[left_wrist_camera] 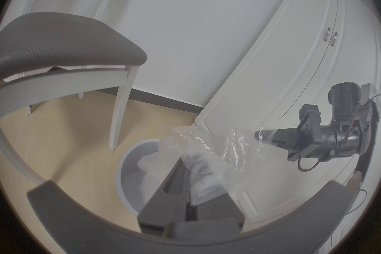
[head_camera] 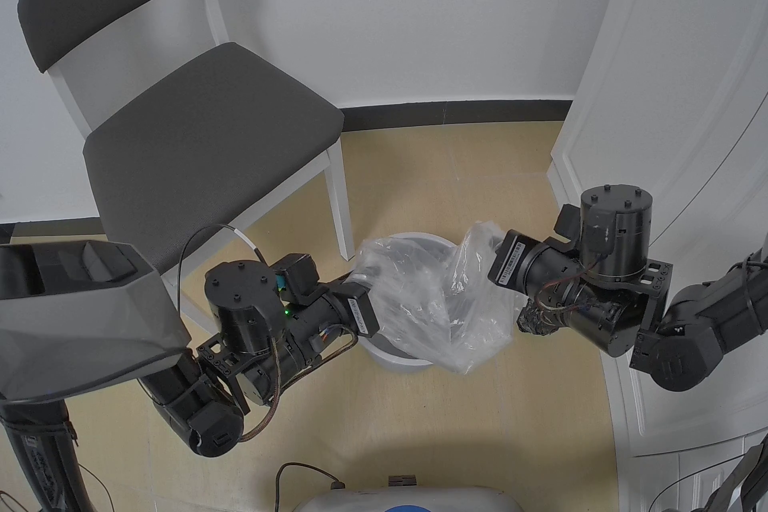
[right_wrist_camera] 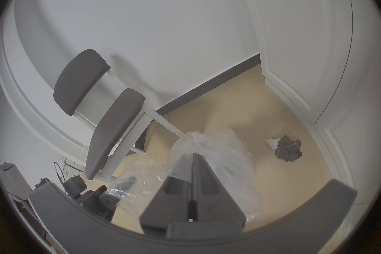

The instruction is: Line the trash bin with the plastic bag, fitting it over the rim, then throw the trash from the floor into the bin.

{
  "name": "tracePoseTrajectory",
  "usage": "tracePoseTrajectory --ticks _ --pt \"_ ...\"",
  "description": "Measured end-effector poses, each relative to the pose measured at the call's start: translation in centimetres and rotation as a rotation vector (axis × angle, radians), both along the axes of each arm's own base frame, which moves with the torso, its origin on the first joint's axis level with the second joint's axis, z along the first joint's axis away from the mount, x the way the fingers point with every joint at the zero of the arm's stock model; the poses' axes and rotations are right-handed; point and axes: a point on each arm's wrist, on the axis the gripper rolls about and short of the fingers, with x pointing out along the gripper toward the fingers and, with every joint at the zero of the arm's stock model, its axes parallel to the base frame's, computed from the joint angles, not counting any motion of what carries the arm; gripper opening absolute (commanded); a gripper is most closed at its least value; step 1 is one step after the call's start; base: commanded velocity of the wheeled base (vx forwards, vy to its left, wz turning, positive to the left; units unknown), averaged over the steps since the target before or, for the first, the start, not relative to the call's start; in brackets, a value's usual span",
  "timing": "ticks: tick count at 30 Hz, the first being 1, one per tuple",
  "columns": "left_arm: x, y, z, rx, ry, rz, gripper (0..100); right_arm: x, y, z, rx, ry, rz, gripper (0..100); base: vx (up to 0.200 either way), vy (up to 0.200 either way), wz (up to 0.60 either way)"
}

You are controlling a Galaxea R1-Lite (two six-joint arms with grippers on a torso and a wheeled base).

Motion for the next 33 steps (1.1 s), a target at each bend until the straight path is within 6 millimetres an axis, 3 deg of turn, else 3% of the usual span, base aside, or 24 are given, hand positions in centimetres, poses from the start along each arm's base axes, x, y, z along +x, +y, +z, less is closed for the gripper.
tracePoseTrajectory --ticks 11,17,24,33 --pt "3.3 0.7 -4.3 0.043 0.066 0.066 0 4.3 -0.2 -4.3 0.066 0.127 -0.044 0 0.000 0.000 0.00" --pt "4.1 1.2 -5.2 0.051 0.080 0.089 0 5.1 -0.1 -5.3 0.109 0.148 -0.035 0 0.000 0.000 0.00" --pt "4.4 1.9 -4.4 0.040 0.065 0.110 0 5.1 0.5 -4.7 0.215 0.091 -0.020 0 0.000 0.000 0.00" --pt "4.1 3.0 -1.7 0.028 0.047 0.131 0 3.1 1.7 -2.2 0.326 0.066 0.030 0 0.000 0.000 0.00"
